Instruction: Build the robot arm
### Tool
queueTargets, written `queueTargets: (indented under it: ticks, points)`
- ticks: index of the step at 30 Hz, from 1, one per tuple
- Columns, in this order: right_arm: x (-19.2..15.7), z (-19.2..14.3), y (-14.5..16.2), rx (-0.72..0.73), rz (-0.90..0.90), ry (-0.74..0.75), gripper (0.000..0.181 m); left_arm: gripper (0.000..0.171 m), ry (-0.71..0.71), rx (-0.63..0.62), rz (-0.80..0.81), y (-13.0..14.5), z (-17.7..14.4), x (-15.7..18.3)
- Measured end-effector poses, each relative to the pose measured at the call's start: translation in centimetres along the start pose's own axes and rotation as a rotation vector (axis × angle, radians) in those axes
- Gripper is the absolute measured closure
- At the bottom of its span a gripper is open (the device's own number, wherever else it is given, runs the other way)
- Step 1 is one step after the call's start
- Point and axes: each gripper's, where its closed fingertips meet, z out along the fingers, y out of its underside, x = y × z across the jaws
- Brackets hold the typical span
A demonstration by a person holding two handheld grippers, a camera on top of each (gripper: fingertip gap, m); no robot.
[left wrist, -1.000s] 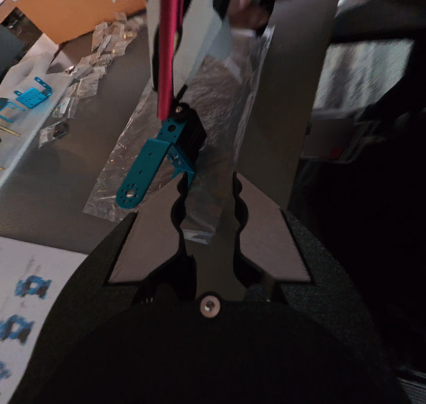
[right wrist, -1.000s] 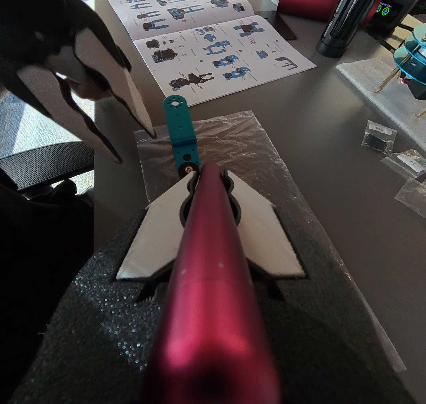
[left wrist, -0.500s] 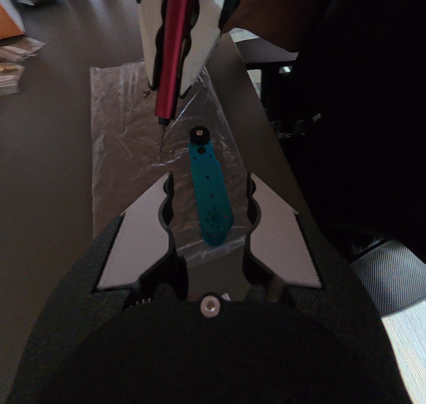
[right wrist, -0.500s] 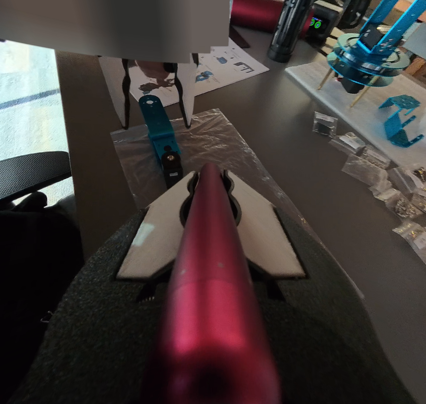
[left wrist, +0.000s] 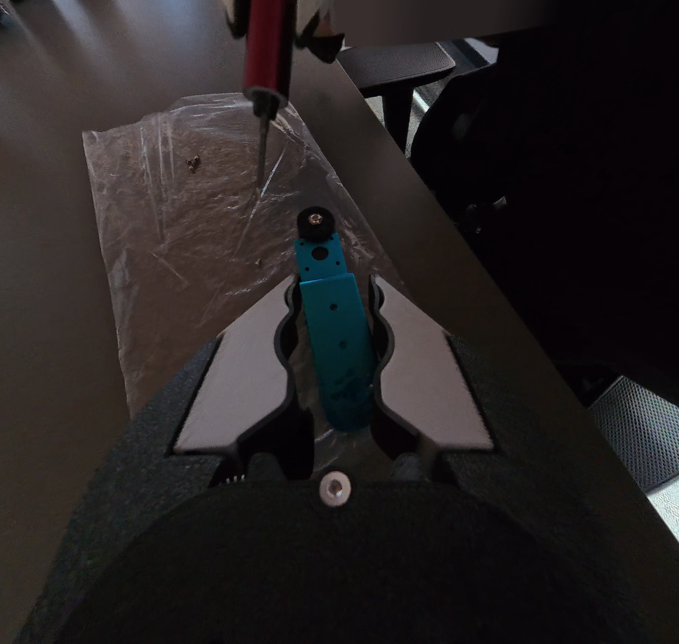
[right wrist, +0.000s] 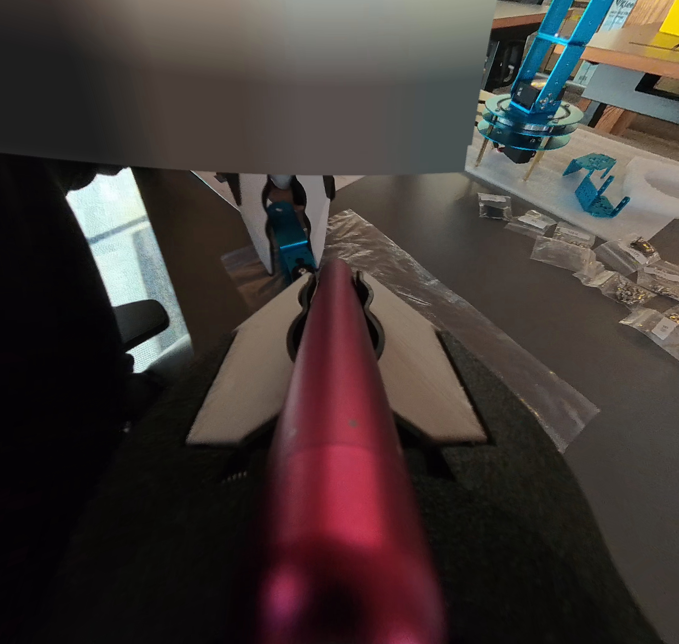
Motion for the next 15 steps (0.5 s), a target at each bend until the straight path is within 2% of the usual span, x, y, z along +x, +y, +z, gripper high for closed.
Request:
queueTargets:
  ticks: [8,15]
  points:
    - [-1.7,-0.9,-0.9,-0.009,0.040,-0.021,0.158,0.144,-0.041,-0.011,-0.013,-0.1,0.3,-0.1]
    - [-2.2,0.4,-0.6,-0.124,0.044,-0.001,0.158,0.144,-0.072,-0.055,-0.021,0.0,0.3,0.1]
